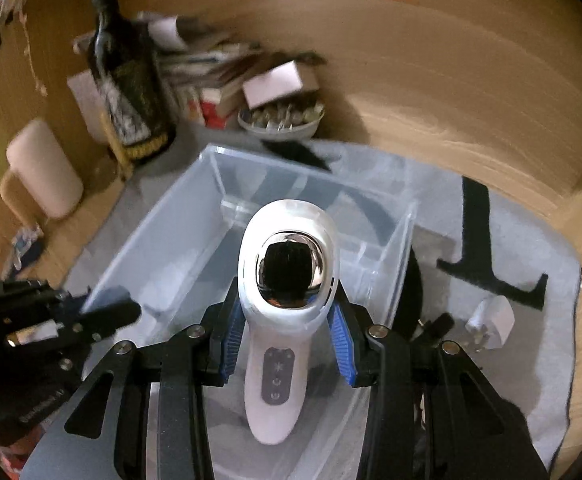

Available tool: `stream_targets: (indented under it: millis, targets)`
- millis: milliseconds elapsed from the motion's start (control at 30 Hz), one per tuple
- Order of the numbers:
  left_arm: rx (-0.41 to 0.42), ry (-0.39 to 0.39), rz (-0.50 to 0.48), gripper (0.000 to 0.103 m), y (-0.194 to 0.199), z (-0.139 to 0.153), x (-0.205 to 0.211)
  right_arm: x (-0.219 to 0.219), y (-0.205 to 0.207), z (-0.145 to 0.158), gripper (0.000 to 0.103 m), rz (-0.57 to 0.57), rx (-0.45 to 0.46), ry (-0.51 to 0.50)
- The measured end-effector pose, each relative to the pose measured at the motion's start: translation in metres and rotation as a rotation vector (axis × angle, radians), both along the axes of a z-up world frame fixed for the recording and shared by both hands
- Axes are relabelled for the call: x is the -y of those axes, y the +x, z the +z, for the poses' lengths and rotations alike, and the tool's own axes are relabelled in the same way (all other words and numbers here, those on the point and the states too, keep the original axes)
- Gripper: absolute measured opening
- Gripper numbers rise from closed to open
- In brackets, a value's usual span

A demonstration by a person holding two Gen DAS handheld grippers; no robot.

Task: Organize rigid objects
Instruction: 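Lower the white massager into the clear box and open the right gripper, then grasp the white plug adapter on the mat with the right gripper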

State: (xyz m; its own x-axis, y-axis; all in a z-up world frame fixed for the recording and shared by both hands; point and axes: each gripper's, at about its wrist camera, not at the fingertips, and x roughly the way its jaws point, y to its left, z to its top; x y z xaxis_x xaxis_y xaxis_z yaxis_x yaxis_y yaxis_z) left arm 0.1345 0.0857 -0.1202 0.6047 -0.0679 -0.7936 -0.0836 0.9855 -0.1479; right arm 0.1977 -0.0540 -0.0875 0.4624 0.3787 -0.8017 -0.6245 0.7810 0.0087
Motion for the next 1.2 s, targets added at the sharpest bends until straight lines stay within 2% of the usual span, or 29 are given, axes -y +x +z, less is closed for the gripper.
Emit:
stream_targets:
  millis: [100,233,300,400,700,1000,1200]
  targets:
    - [0.004,-0.003,0.003,0.01,0.0,-0.001,-0.001,-0.002,0.001,-0.005,0.036,0.014,-0.008,-0.036]
    - [0.006,-0.004,0.002,0.01,0.0,-0.001,-0.001,0.002,0.003,-0.005,0.04,0.005,-0.038,-0.016]
    - [0.007,-0.001,0.003,0.01,0.0,-0.001,-0.001,0.005,0.001,0.0,0.051,-0.007,-0.019,0.003]
    - [0.007,-0.002,0.001,0.01,0.0,-0.001,0.0,0.008,-0.005,0.011,0.062,-0.009,0.027,0.034]
    - [0.008,0.003,0.006,0.01,0.001,0.0,0.001,0.027,-0.017,0.044,0.074,-0.02,0.096,0.144]
    - [0.026,0.022,0.018,0.01,0.003,0.004,0.002,0.07,-0.015,0.075,0.078,-0.141,0.251,0.138]
    - [0.031,0.011,0.036,0.008,0.002,0.003,0.001,0.108,0.018,0.066,0.078,-0.253,0.208,0.13]
